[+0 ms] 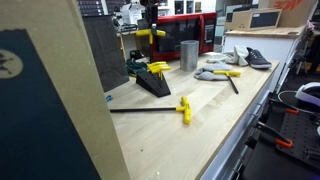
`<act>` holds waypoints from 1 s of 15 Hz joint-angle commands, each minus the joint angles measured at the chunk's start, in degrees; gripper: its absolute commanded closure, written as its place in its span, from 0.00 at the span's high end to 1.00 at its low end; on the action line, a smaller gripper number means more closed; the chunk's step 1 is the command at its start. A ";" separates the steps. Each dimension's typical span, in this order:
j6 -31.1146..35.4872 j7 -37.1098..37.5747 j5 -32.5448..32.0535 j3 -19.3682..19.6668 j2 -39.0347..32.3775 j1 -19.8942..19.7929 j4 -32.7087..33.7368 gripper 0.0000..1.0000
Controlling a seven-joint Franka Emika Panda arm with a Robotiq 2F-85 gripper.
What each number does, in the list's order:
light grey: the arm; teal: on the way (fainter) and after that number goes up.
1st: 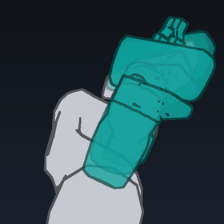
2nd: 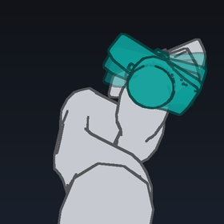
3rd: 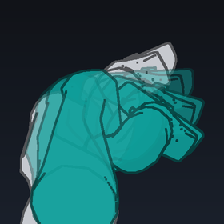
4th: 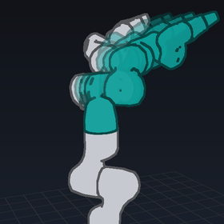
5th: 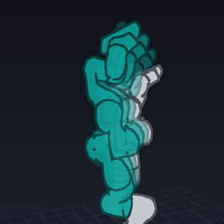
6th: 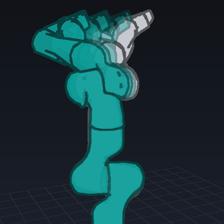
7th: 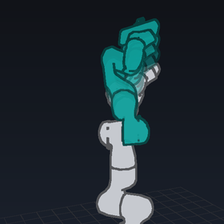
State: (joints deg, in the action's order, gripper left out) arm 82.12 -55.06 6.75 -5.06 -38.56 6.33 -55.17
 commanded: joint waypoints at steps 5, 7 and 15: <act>0.21 -0.19 -3.45 0.96 2.17 0.09 -3.43 0.79; 1.29 -0.47 -3.99 0.98 3.47 -0.23 -5.47 0.94; 2.50 0.73 -3.93 0.96 13.36 -1.08 -12.40 1.00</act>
State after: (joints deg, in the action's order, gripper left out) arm 82.54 -55.06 3.29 -4.64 -32.78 5.65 -60.54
